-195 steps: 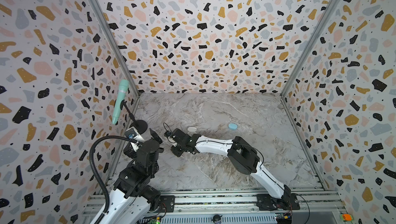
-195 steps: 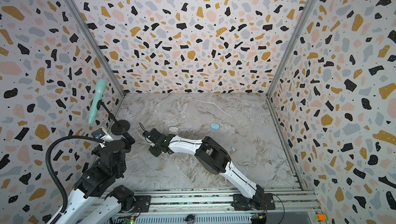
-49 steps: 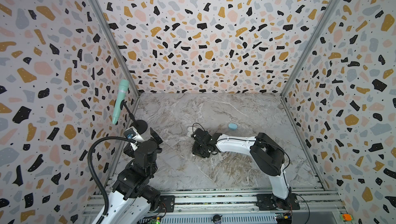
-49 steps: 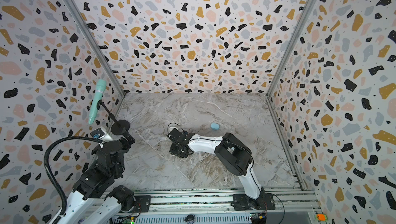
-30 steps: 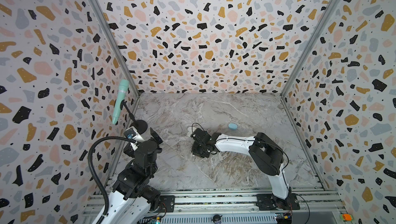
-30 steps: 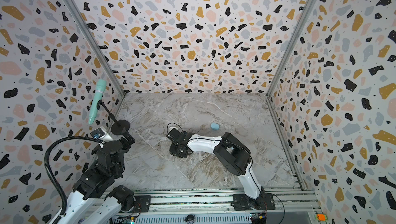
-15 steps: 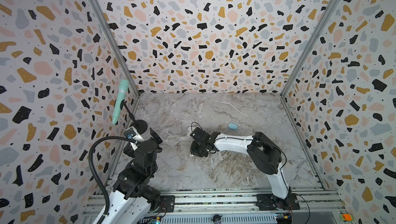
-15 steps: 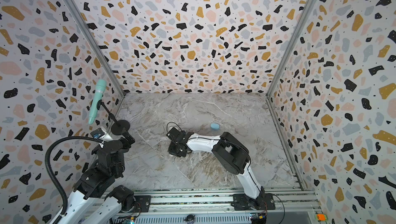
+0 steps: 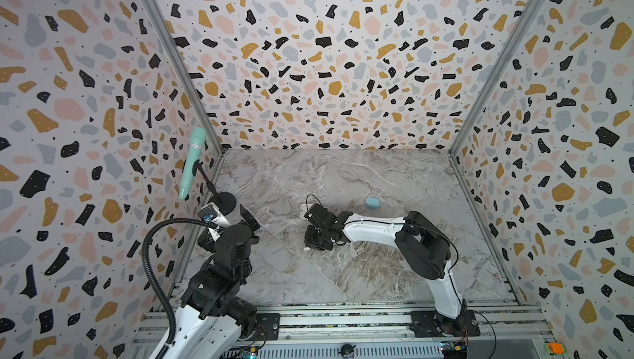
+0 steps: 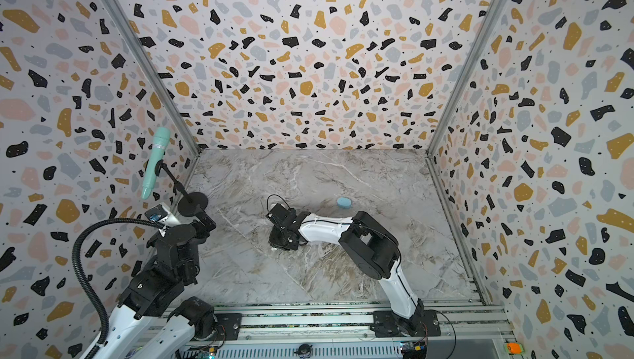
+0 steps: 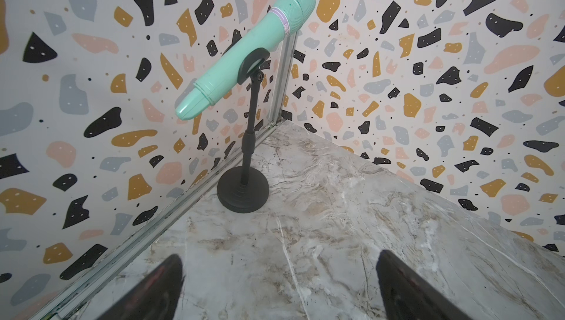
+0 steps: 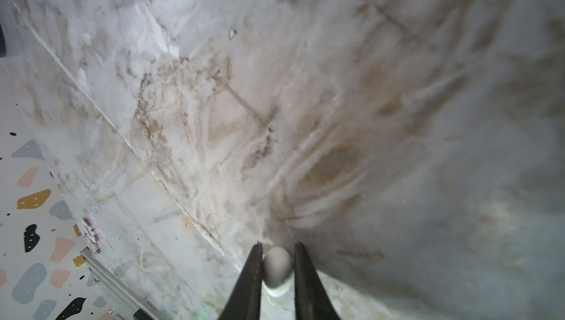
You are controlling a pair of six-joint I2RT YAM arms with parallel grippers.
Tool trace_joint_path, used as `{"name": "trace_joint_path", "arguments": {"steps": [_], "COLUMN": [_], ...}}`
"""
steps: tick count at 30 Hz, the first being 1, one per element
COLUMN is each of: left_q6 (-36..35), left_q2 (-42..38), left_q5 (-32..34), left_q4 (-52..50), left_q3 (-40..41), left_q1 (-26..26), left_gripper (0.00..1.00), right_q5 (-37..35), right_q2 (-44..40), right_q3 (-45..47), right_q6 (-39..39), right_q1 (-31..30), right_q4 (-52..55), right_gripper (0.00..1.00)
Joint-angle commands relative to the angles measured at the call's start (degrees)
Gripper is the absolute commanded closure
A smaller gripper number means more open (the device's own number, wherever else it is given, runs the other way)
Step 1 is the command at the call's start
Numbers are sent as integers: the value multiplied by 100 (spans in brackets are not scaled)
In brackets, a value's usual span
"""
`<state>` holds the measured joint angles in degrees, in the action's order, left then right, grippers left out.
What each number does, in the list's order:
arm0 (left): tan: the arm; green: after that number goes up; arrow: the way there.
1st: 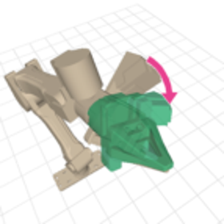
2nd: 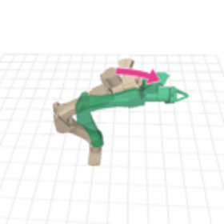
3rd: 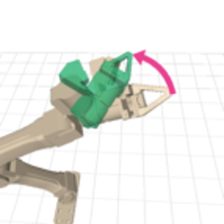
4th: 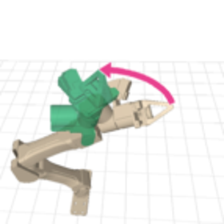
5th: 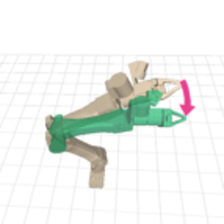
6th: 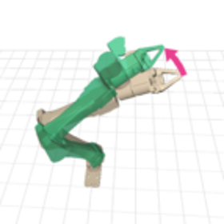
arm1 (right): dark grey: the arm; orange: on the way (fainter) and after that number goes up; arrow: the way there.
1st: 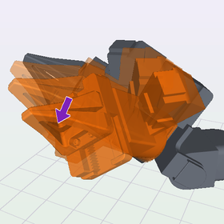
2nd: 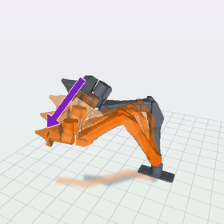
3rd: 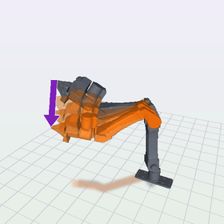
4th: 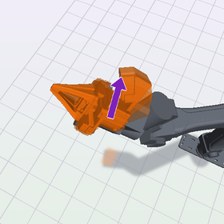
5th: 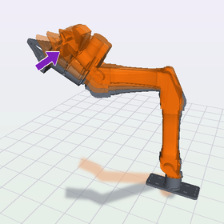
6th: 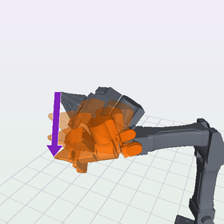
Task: Insert wireless bluetooth earbuds into charging case
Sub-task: Touch the wireless bluetooth earbud at the center of the table, then pick up the wireless bluetooth earbud from the center of the table.
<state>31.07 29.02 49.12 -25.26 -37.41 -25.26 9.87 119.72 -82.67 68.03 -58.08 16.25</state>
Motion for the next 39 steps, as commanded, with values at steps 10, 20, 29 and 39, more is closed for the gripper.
{"name": "trace_joint_path", "arguments": {"steps": [10,20,29,39], "left_q6": [-73,-62,-60,-64], "left_q2": [-42,-54,-61,-64], "left_q5": [-13,-21,-26,-26], "left_q4": [205,205,206,205], "left_q3": [57,58,59,60], "left_q1": [46,46,45,43], "left_gripper": [0,0,0,0], "right_q5": [-25,-100,-27,66], "right_q2": [-456,-495,-322,-150], "right_q3": [-31,-78,-83,-135], "right_q6": [-483,-576,-735,-800], "right_q1": [-6,-96,-107,-82], "right_q4": [-165,208,319,301], "right_gripper": [69,64,64,68]}}
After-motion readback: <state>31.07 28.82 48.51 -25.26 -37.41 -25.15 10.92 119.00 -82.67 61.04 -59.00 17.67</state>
